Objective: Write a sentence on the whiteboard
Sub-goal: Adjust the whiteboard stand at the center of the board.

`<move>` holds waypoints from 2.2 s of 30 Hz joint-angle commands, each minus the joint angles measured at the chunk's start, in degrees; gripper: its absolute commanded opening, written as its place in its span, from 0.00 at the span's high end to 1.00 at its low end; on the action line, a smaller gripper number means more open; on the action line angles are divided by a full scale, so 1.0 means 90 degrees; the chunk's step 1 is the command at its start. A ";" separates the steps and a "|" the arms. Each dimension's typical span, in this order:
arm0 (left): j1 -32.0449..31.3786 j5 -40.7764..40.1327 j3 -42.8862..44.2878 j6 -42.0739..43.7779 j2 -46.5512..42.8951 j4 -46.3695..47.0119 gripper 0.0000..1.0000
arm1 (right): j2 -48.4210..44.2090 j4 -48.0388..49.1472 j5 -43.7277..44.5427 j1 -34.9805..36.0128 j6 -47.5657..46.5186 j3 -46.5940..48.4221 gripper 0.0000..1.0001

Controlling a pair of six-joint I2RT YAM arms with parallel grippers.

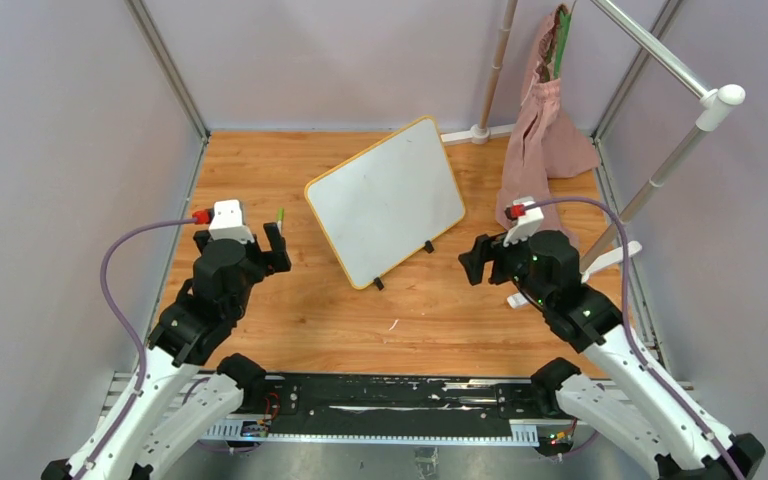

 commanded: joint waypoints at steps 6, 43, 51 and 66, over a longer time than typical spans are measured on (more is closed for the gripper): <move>-0.0043 0.0495 -0.0060 0.0361 -0.0576 0.0567 0.00 | 0.1884 0.1835 0.0879 0.1249 -0.0196 -0.0272 0.33; -0.0168 0.0299 -0.0392 0.0586 -0.1201 0.0820 0.00 | 0.6350 0.4348 0.0544 0.0303 -0.0739 0.0398 0.49; -0.0179 0.0311 -0.0402 0.0596 -0.1161 0.0815 0.00 | 0.6575 0.4806 0.0504 0.0292 -0.0688 0.0378 0.53; -0.0189 0.0292 -0.0412 0.0596 -0.1121 0.0823 0.00 | 0.6830 0.4981 0.0594 0.0291 -0.0550 0.0379 0.87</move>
